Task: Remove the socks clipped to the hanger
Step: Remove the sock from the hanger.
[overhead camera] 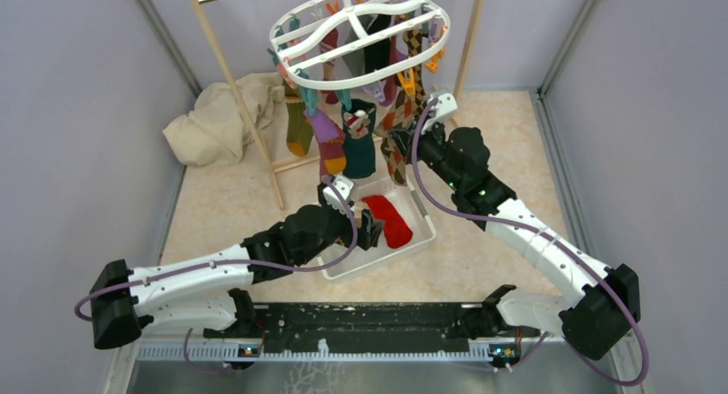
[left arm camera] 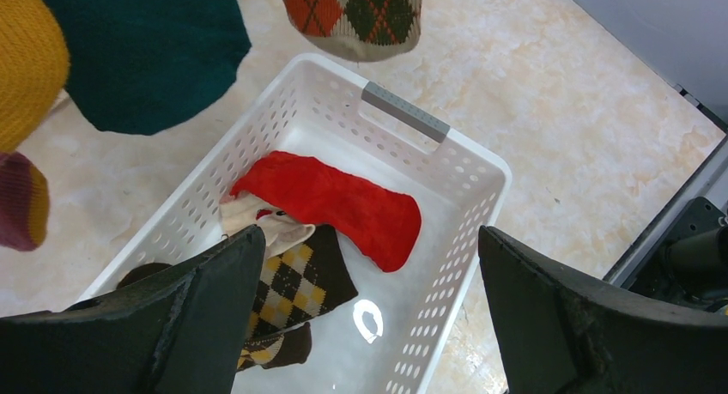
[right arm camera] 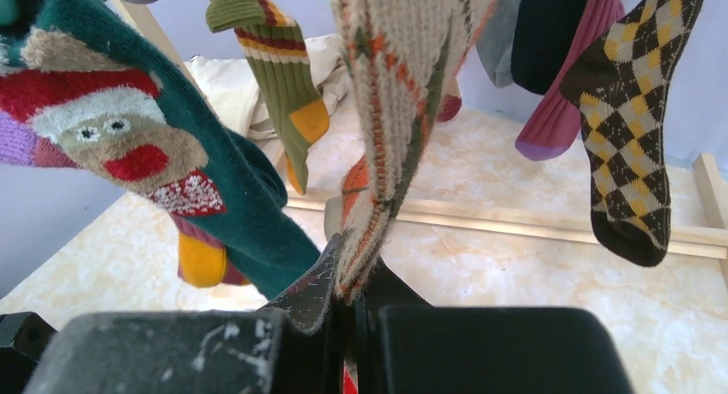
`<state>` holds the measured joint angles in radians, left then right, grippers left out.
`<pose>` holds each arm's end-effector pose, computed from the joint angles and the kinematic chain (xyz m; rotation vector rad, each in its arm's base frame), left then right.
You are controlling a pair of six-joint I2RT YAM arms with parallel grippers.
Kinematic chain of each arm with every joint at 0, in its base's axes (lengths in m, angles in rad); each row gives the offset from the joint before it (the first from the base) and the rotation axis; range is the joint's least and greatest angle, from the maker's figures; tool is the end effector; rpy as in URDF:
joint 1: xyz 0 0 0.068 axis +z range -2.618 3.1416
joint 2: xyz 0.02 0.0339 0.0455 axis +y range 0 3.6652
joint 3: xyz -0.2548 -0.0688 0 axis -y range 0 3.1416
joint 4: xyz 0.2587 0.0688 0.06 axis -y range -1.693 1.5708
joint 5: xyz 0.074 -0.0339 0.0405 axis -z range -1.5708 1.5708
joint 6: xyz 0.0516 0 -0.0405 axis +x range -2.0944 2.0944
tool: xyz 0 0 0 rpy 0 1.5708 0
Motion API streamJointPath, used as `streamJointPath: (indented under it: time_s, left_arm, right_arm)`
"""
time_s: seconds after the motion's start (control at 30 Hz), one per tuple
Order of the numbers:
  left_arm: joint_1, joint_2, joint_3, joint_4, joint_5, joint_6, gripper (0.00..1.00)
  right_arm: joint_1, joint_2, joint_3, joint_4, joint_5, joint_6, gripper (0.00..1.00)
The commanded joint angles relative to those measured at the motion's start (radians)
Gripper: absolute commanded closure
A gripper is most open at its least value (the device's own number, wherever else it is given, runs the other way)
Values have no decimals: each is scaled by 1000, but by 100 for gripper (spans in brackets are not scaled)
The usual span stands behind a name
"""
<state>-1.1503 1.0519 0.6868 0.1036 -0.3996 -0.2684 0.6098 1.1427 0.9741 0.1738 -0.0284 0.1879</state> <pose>0.1302 -0.2420 0.2670 0.5256 1.7823 -0.6358 0.2491 0.1758 0.3617 -0.3579 1.5622 0.6466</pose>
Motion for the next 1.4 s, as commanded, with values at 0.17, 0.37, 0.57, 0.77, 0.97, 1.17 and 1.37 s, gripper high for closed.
streamJointPath:
  time_s: [0.17,0.37,0.57,0.77,0.97,1.17,1.37]
  left_arm:
    - [-8,18,40,3,-2,21,1]
    - [-8,29,26,56,3,38,1]
    - [-8,30,-2,150,0,87,1]
    - [-4,14,-52,288,-34,157,1]
    - [113,-4,-105,425,136,139,1]
    - [319,6,-152,572,506,3,1]
    - [371,92,-120,691,737,-60,1]
  right_arm:
    - [-8,-17,46,-5,-55,33,100]
    - [-8,-23,67,-38,-133,77,100]
    - [-9,-29,106,-89,-226,112,100]
    - [-8,-22,156,-132,-301,128,100]
    - [-11,-5,189,-142,-359,148,100]
    - [-11,7,201,-153,-380,150,100]
    - [-11,18,200,-151,-392,151,100]
